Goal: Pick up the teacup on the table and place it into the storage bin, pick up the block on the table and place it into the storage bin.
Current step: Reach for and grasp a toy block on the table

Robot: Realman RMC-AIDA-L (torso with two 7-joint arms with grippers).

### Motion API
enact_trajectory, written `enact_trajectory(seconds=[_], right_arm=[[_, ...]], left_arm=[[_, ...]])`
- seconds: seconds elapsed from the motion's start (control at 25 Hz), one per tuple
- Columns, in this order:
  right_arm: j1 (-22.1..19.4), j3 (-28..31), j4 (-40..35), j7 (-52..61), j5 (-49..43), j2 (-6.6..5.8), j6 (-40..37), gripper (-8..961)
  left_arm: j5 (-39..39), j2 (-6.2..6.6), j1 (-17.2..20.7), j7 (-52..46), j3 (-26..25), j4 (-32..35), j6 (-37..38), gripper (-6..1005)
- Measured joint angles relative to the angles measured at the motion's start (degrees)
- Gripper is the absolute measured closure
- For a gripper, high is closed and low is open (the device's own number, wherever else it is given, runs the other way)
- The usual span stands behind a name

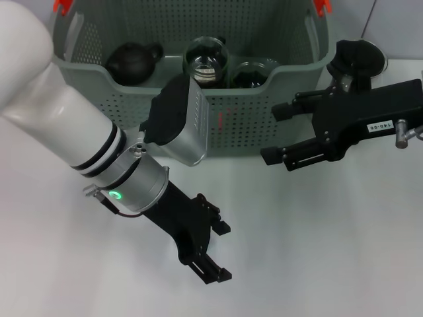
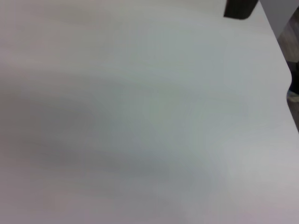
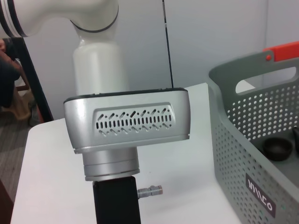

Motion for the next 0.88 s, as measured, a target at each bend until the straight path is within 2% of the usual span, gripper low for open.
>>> enact_trajectory(seconds=[0.44, 0.88], right_arm=[[0.3, 0.3, 0.8, -0.9, 0.0, 0.0, 0.1, 27], [0.3, 0.3, 1.1, -0.9, 0.0, 0.0, 0.1, 26]], left_arm=[[0.5, 0.18, -0.2, 1.9, 2.6, -2.5, -3.6, 140], [1.0, 0.43, -0.1, 2.9, 2.6, -3.1, -5.4, 140]])
